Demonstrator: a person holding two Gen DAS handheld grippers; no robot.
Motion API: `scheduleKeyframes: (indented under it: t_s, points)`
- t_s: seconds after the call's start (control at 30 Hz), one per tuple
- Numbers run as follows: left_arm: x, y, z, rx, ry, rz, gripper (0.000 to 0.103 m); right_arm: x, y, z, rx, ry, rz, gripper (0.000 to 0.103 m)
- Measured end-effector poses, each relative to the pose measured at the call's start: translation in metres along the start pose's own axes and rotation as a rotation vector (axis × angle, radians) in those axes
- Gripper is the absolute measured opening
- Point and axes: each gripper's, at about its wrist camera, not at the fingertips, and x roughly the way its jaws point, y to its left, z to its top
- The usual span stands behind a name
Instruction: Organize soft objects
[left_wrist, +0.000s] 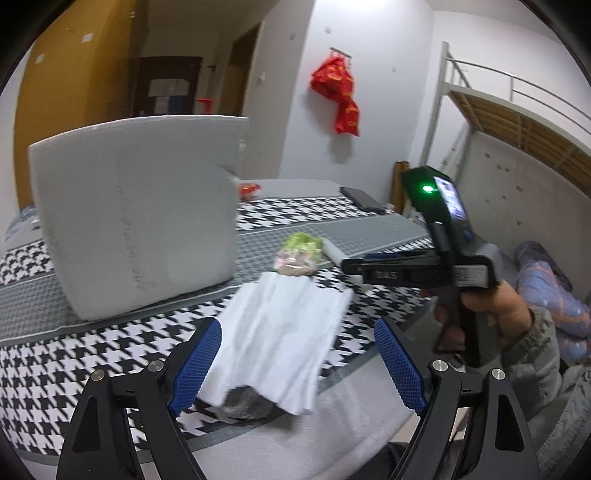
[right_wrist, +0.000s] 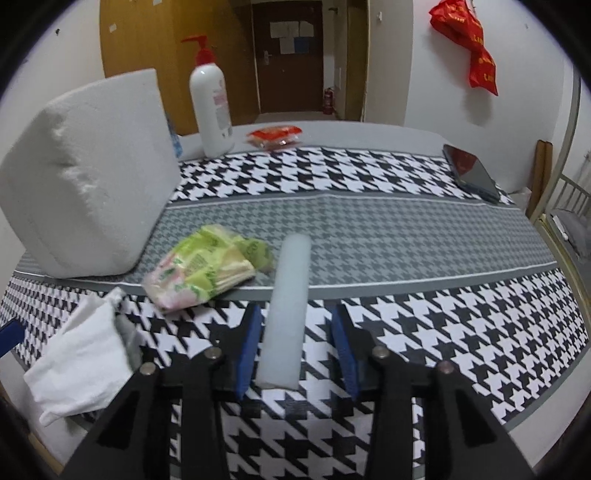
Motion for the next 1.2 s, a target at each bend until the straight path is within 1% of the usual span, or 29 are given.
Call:
scheduleKeyframes:
  t_s: [0.07,0.17,0.2,0.27,0.3,0.53,0.77,0.8,0.83,0.9,0.93,1.0,1.03,1.1,1.17,1.2]
  points:
    - [0.003,-0.004,0.0,0.012,0.013,-0.009,0.086,0.003,-0.002,0.0,0.003,0.008,0.015,0.044]
    - [0.01,-0.006,0.001,0.009,0.042,-0.001,0.086,0.003,0.0,-0.001,-0.016,0.005,0.015,0.042]
    - [0.011,-0.006,0.001,0.008,0.046,0.001,0.086,0.003,0.0,-0.001,-0.017,0.004,0.017,0.039]
    - [0.012,-0.007,0.001,0.011,0.05,0.003,0.086,0.002,-0.001,-0.001,-0.007,0.006,0.055,0.025]
    - [0.012,-0.008,0.001,0.015,0.051,0.004,0.086,0.001,-0.002,-0.001,0.001,0.008,0.077,0.024]
    - [0.009,-0.008,0.002,0.011,0.05,0.016,0.086,-0.005,-0.006,0.001,0.032,-0.003,0.141,0.02]
    - [0.012,-0.015,0.003,0.03,0.055,0.022,0.085,-0.027,-0.011,0.0,0.03,-0.055,0.148,0.02]
    - [0.015,-0.015,0.004,0.028,0.063,0.036,0.077,-0.028,-0.012,-0.001,0.032,-0.057,0.149,0.02]
    - [0.019,-0.015,0.004,0.028,0.079,0.048,0.073,-0.03,-0.014,-0.003,0.038,-0.059,0.146,0.02]
    - [0.024,-0.013,0.005,0.02,0.099,0.058,0.056,-0.032,-0.018,-0.006,0.05,-0.061,0.148,0.02]
    - [0.029,-0.01,0.005,0.007,0.114,0.069,0.052,-0.033,-0.021,-0.008,0.058,-0.061,0.149,0.02]
    - [0.034,-0.005,0.005,-0.019,0.132,0.078,0.033,-0.033,-0.026,-0.011,0.069,-0.059,0.147,0.02]
    - [0.037,-0.002,0.006,-0.036,0.139,0.081,0.03,-0.033,-0.028,-0.012,0.073,-0.056,0.147,0.02]
    - [0.039,0.0,0.007,-0.052,0.14,0.072,0.019,-0.034,-0.033,-0.016,0.085,-0.055,0.144,0.02]
    - [0.043,-0.002,0.008,-0.041,0.156,0.07,0.012,-0.034,-0.038,-0.018,0.096,-0.054,0.141,0.02]
    - [0.045,-0.004,0.009,-0.04,0.158,0.068,0.011,-0.034,-0.041,-0.019,0.104,-0.053,0.138,0.02]
